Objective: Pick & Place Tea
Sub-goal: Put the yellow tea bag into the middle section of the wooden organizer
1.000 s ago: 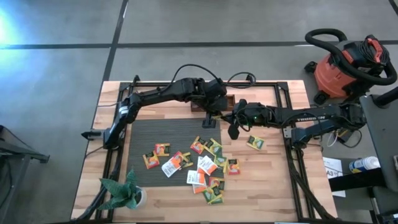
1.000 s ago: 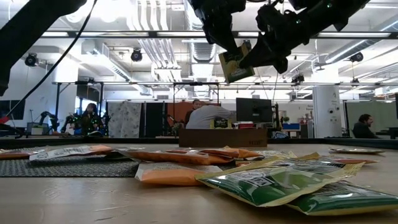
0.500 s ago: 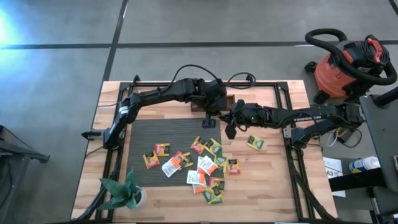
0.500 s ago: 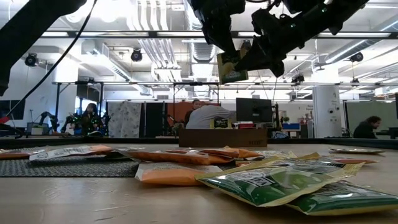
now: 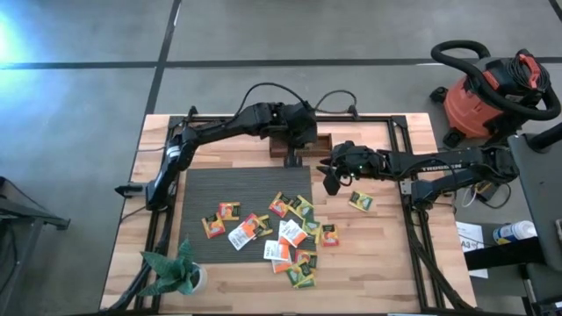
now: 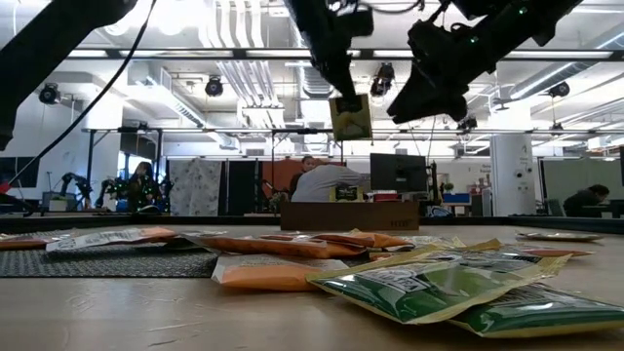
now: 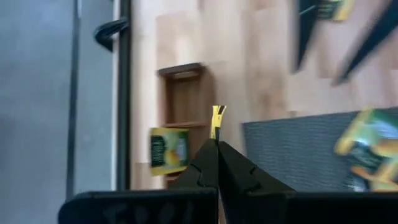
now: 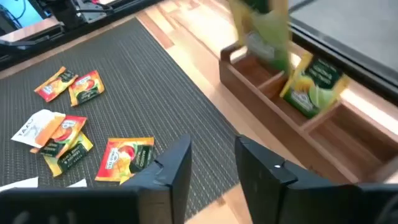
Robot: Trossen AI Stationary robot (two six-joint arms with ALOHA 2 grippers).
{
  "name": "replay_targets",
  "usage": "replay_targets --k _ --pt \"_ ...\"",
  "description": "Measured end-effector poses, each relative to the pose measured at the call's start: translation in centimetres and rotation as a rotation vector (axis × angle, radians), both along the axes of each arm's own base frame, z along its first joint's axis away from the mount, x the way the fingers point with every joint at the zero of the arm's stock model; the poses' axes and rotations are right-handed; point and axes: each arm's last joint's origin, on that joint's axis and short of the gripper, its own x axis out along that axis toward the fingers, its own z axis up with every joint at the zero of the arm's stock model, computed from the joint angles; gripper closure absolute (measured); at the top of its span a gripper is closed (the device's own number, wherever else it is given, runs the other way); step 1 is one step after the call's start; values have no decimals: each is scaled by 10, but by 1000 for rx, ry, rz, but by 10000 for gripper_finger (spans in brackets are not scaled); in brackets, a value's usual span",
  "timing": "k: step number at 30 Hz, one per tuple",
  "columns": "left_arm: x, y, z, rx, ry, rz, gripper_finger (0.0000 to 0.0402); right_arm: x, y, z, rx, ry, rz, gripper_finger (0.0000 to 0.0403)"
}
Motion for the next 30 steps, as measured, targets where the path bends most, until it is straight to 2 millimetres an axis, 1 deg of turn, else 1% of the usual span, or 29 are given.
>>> replay_targets --k 5,10,15,21,30 --pt "2 32 -26 28 -1 33 401 -6 1 0 47 24 -30 258" --pt "1 51 -61 2 28 40 401 -11 2 -2 72 54 -46 260" --pt "3 56 -84 -5 11 27 401 -12 2 -3 77 67 -49 268" --pt "7 58 -98 11 -51 -10 401 -12 2 -3 77 67 -48 273" --pt "2 71 -119 -11 12 16 401 -12 2 -3 83 66 -52 269"
